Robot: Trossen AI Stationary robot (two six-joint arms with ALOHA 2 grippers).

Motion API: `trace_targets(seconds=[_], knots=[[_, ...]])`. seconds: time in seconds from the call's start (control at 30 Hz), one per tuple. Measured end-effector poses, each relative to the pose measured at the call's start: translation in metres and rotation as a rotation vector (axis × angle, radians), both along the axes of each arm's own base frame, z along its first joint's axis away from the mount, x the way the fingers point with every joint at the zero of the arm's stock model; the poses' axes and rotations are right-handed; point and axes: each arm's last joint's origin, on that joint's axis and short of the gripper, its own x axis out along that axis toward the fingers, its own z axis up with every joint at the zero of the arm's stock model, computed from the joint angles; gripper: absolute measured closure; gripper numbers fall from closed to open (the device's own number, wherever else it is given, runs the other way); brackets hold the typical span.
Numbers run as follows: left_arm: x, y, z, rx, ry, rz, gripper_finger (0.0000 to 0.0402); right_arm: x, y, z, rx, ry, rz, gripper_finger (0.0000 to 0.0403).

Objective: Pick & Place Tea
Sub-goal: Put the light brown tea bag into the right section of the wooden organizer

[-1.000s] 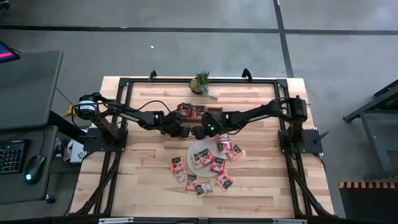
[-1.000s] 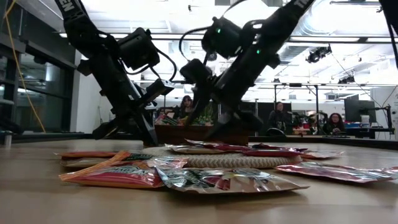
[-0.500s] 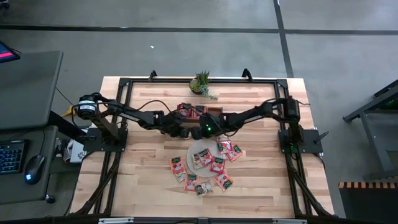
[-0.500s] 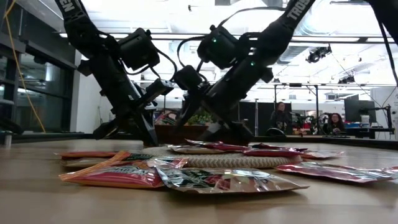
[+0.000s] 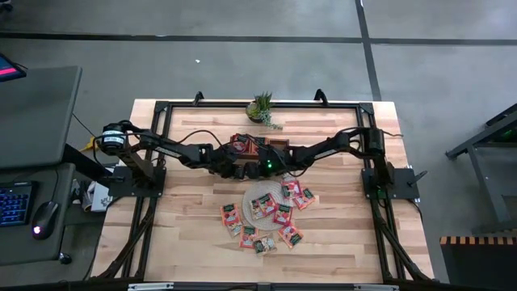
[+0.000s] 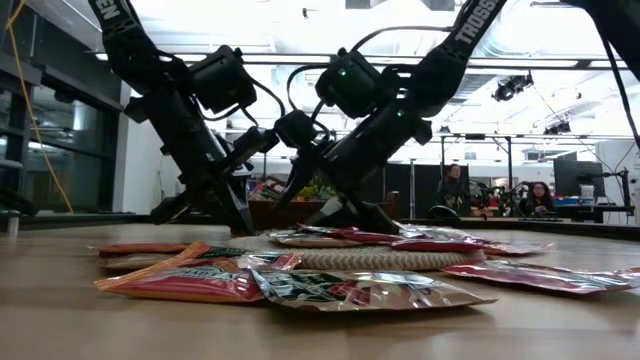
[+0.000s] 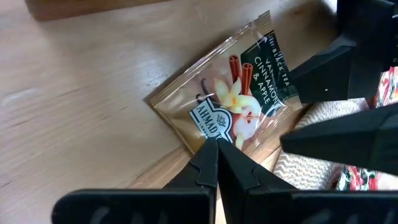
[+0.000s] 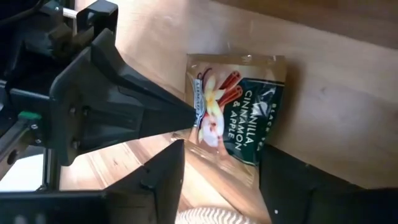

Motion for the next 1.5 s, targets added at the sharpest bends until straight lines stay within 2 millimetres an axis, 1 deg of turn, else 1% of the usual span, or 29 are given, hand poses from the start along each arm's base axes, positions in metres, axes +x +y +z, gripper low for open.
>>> trace_targets(seconds=[0.1,0.33,0.4,0.5,0.6,0.7,0.77,0.9,1.03,1.17,1.33,1.5], knots=[[0.0,0.0,0.0,-0.001,0.0,0.0,0.0402,0.0,0.0,0.0,-0.005,0.0,-0.002,0.0267],[0.0,0.0,0.0,0.001,-0.001,-0.004,0.0402,0.0,-0.001,0.001,-0.022,-0.006,0.014,0.0381],[0.0,0.0,0.0,0.001,-0.001,-0.004,0.0401,0.0,-0.001,0.002,-0.04,-0.009,0.029,0.0396],[0.0,0.0,0.0,0.001,-0.004,-0.007,0.0401,0.0,-0.001,0.004,-0.041,-0.014,0.032,0.0393],[0.001,-0.001,0.0,0.001,-0.012,-0.039,0.0401,0.0,0.0,0.004,-0.046,-0.015,0.045,0.0399],[0.001,-0.001,0.0,-0.013,-0.019,-0.053,0.0395,-0.001,0.0,0.005,-0.041,-0.016,0.057,0.04],[0.001,-0.002,0.001,-0.023,-0.026,-0.063,0.0383,0.0,0.001,0.005,-0.043,-0.017,0.061,0.04],[0.0,-0.002,0.008,-0.018,-0.053,-0.086,0.0342,0.0,0.001,0.005,-0.037,-0.023,0.071,0.0401],[-0.002,-0.003,0.019,-0.015,-0.083,-0.094,0.03,0.001,0.004,0.007,-0.04,-0.034,0.08,0.0402],[-0.012,-0.004,0.031,-0.013,-0.061,-0.093,0.0276,0.001,0.007,0.012,-0.041,-0.052,0.092,0.0402],[-0.023,-0.004,0.059,0.042,-0.114,-0.068,0.0273,0.0,0.011,0.024,-0.055,-0.075,0.133,0.0402],[-0.039,-0.004,0.082,0.114,-0.143,-0.049,0.0273,-0.006,0.021,0.048,-0.091,-0.096,0.206,0.0403]])
